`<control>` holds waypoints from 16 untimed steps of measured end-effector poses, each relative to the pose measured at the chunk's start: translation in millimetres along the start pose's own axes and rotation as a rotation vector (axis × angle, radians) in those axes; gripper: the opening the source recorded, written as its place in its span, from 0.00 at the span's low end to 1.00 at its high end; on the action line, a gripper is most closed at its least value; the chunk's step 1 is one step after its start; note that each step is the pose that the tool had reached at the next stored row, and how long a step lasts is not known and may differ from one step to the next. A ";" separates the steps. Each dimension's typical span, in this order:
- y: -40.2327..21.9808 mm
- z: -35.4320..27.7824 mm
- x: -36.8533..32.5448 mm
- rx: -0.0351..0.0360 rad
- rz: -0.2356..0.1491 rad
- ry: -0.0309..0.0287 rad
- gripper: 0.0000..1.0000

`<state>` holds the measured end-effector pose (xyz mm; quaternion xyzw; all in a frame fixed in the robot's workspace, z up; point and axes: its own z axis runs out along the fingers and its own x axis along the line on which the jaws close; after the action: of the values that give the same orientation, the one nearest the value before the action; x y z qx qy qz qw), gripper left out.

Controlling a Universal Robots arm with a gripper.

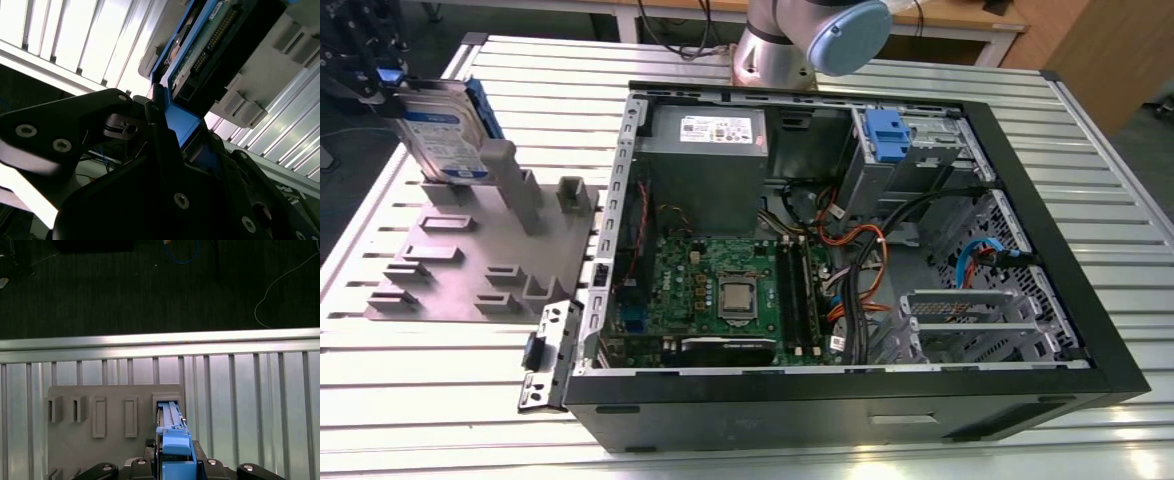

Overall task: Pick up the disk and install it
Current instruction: 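Pick up the disk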

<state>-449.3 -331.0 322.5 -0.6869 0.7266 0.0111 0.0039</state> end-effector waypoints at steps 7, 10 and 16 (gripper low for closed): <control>0.0 -1.5 0.0 0.0000 0.000 0.0000 0.37; 0.0 -2.2 0.0 0.0000 0.000 0.0000 0.37; 0.0 -4.2 -0.1 0.0001 0.000 0.0000 0.37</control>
<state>-449.3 -331.0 326.7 -0.6870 0.7266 0.0110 0.0039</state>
